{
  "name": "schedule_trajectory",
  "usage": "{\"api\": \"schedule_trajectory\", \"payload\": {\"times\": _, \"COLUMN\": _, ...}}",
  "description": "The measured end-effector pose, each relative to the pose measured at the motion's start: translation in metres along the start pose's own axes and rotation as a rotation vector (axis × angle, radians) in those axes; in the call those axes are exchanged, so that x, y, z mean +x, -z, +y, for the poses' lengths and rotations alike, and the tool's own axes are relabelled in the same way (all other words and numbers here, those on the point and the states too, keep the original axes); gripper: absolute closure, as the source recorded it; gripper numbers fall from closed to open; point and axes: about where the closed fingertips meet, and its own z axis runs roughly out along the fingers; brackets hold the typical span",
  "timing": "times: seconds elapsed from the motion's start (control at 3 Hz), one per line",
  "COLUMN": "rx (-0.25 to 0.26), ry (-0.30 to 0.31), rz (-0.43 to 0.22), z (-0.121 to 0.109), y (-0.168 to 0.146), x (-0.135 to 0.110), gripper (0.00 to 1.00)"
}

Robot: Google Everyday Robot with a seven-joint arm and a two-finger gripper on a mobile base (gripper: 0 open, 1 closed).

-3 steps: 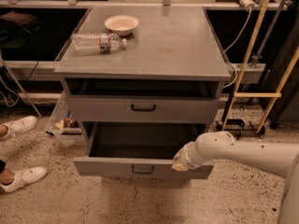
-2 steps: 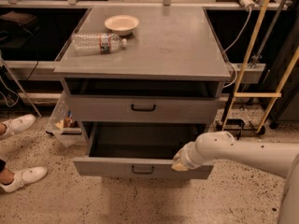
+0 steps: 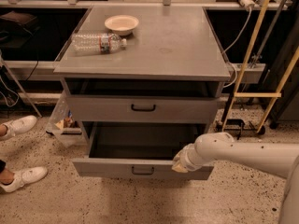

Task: Open middle drawer

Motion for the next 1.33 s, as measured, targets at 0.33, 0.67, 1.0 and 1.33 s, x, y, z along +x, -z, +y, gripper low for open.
{"api": "schedule_trajectory", "payload": {"times": 0.33, "rx": 0.002, "ry": 0.003, "rz": -0.003, "z": 0.009, "y": 0.003, "x": 0.002, "gripper": 1.00}}
{"api": "schedule_trajectory", "payload": {"times": 0.67, "rx": 0.009, "ry": 0.002, "rz": -0.007, "z": 0.021, "y": 0.007, "x": 0.005, "gripper": 1.00}}
{"api": "schedule_trajectory", "payload": {"times": 1.0, "rx": 0.038, "ry": 0.005, "rz": -0.022, "z": 0.023, "y": 0.014, "x": 0.002, "gripper": 1.00}}
{"api": "schedule_trajectory", "payload": {"times": 1.33, "rx": 0.038, "ry": 0.005, "rz": -0.022, "z": 0.023, "y": 0.014, "x": 0.002, "gripper": 1.00}}
